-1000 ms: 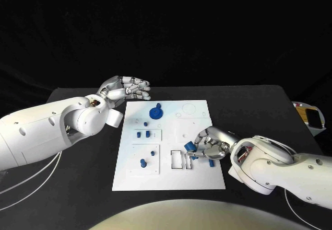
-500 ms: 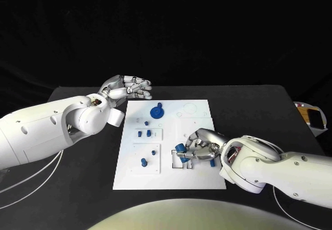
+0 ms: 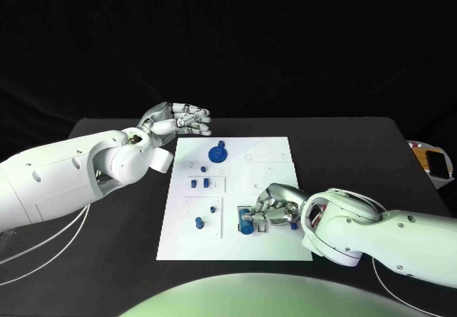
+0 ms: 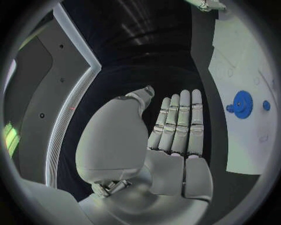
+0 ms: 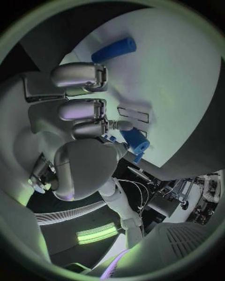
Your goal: Assemble the parts on the task board
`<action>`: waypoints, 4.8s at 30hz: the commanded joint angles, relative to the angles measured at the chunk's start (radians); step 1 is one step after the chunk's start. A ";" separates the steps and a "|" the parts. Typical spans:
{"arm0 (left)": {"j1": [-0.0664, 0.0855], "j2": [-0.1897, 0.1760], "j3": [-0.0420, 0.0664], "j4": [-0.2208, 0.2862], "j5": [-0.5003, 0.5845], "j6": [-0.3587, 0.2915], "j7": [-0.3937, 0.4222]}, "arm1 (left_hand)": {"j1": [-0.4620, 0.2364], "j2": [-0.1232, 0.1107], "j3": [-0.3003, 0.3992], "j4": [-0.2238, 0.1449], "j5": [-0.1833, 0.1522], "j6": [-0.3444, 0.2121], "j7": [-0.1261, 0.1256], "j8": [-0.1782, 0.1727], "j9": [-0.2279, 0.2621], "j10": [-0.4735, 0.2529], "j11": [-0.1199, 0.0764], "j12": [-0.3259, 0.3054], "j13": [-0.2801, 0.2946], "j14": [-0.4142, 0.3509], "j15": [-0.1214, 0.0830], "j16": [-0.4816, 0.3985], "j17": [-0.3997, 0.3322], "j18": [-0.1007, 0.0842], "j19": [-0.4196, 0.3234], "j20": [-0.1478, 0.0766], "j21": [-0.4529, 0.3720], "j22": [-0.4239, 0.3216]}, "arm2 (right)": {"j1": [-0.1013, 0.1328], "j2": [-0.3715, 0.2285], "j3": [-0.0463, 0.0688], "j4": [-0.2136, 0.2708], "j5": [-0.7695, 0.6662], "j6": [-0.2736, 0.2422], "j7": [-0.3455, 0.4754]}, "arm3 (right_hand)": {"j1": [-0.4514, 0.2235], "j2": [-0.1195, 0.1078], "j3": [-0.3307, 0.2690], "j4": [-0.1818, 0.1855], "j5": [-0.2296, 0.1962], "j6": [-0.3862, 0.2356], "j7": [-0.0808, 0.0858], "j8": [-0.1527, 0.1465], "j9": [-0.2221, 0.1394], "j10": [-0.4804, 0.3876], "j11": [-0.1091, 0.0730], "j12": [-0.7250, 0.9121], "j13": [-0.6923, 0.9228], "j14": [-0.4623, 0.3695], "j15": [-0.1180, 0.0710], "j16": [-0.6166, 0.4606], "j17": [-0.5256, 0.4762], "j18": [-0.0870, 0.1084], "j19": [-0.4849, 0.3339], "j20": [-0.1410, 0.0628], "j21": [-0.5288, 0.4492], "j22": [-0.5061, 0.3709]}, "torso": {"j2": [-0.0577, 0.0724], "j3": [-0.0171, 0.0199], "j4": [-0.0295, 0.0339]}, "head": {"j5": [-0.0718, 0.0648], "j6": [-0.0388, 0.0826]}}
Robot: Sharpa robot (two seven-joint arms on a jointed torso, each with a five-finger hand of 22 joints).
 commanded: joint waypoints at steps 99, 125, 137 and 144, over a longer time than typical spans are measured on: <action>0.001 -0.009 0.001 0.009 -0.021 0.018 -0.009 | 0.017 0.012 -0.010 0.000 -0.002 -0.005 0.005 -0.004 -0.002 -0.013 0.000 0.008 0.001 -0.008 0.002 -0.005 0.004 0.003 0.009 -0.001 -0.013 -0.006 | -0.004 -0.047 0.002 0.003 -0.093 -0.048 0.110 | 0.296 0.062 -0.158 -0.009 -0.181 0.000 -0.005 0.024 -0.018 0.041 -0.016 0.025 0.159 0.089 -0.019 0.009 0.175 -0.021 0.080 -0.018 0.011 0.242 | -0.001 -0.0006 -0.0011 | 0.001 -0.004; 0.000 -0.008 -0.001 0.007 -0.021 0.018 -0.004 | 0.020 0.012 -0.011 0.001 -0.002 -0.006 0.006 -0.004 -0.002 -0.014 0.001 0.009 0.001 -0.009 0.003 -0.005 0.006 0.003 0.010 0.000 -0.015 -0.007 | -0.035 -0.271 -0.001 0.052 -0.201 -0.125 0.085 | 0.285 0.040 -0.177 -0.002 -0.172 -0.056 0.044 -0.086 -0.063 0.004 0.027 -0.041 0.111 0.081 0.017 -0.006 0.139 -0.012 0.064 0.013 -0.035 0.230 | -0.003 0.0003 -0.0032 | -0.028 -0.002; 0.000 -0.009 -0.002 0.007 -0.021 0.020 -0.005 | 0.020 0.012 -0.011 0.001 -0.002 -0.006 0.006 -0.004 -0.002 -0.014 0.001 0.009 0.001 -0.009 0.003 -0.005 0.006 0.003 0.010 0.000 -0.015 -0.007 | -0.057 -0.255 -0.002 0.040 -0.252 -0.096 0.002 | 0.209 0.033 -0.199 -0.002 -0.116 -0.032 0.038 -0.100 -0.053 0.004 0.022 -0.045 0.110 0.081 0.014 -0.007 0.139 -0.011 0.064 0.013 -0.037 0.230 | -0.002 -0.0009 -0.0024 | -0.027 -0.004; 0.000 -0.012 -0.002 0.006 -0.021 0.020 -0.005 | 0.020 0.012 -0.011 0.001 -0.002 -0.006 0.006 -0.004 -0.002 -0.014 0.001 0.009 0.001 -0.009 0.003 -0.005 0.006 0.003 0.010 0.000 -0.015 -0.007 | -0.067 -0.231 -0.002 0.027 -0.258 -0.093 -0.008 | 0.215 0.044 -0.199 -0.005 -0.110 -0.026 0.035 -0.099 -0.050 0.006 0.020 -0.044 0.112 0.082 0.012 -0.007 0.140 -0.012 0.064 0.012 -0.036 0.230 | -0.002 -0.0005 -0.0022 | -0.026 -0.004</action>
